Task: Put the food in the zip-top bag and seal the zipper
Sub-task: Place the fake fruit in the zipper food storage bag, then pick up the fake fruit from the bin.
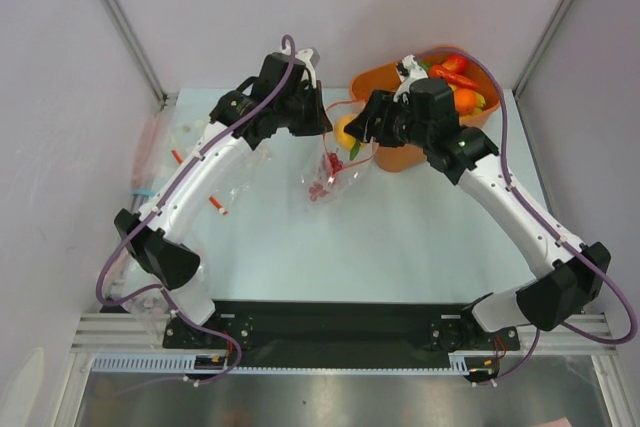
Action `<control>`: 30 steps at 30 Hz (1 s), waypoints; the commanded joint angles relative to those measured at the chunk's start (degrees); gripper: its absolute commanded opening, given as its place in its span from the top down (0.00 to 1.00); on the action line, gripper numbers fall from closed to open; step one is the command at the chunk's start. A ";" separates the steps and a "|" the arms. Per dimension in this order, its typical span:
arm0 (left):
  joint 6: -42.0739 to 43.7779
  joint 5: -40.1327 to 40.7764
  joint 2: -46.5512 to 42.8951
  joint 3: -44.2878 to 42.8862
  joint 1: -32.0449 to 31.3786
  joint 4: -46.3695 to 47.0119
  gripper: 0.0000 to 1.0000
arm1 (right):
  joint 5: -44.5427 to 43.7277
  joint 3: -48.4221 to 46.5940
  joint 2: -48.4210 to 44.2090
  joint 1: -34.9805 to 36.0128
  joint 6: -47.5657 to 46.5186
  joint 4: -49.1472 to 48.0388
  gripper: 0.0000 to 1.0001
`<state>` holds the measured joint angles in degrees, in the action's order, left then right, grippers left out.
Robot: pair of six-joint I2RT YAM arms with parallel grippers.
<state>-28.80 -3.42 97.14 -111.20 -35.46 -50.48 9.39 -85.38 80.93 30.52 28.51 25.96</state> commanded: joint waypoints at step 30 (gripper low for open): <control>-1.44 -1.41 -3.98 1.51 -0.22 2.58 1.00 | -4.38 -6.37 0.11 -1.25 -0.92 4.72 0.06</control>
<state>-30.13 -5.13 96.25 -109.38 -35.51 -50.04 5.45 -88.97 83.64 30.39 28.40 30.41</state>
